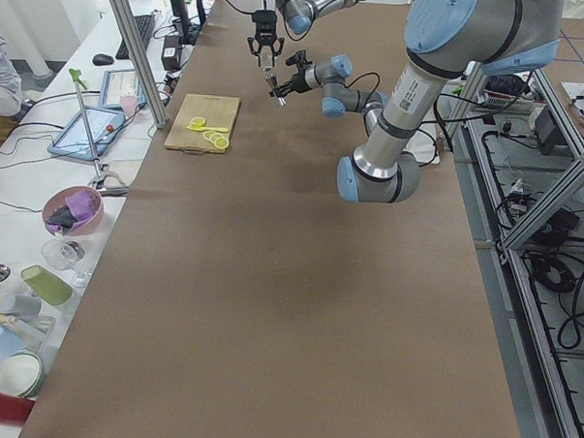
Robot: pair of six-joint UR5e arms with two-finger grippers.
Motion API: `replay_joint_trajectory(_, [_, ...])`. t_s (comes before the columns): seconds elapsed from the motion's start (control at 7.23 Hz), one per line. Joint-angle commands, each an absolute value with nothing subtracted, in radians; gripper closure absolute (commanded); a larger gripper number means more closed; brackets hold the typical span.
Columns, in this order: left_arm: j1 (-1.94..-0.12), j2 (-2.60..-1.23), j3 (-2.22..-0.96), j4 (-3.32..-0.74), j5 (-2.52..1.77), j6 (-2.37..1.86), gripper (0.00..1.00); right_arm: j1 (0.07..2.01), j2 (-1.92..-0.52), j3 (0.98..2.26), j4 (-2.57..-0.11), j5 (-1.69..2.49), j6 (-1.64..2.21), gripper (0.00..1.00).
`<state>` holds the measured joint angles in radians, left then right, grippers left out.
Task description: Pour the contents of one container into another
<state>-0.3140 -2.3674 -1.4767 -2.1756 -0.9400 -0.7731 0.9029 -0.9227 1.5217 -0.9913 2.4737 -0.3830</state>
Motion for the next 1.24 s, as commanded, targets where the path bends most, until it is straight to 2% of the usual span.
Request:
replay_joint_trajectory(0.0, [-0.314,-2.368,-1.468,-2.177,-0.939,-0.773,1.00,0.887,-0.920,1.516,-0.996,2.471,-0.383,1.00])
replay_joint_trajectory(0.83, [-0.314,-2.367,-1.468,-2.192,-0.939,-0.775,1.00,0.882,-0.920,1.508,-1.031,2.471,-0.400,1.00])
replay_joint_trajectory(1.11, [-0.314,-2.367,-1.470,-2.192,-0.939,-0.775,1.00,0.882,-0.902,1.509,-1.115,2.470,-0.458,1.00])
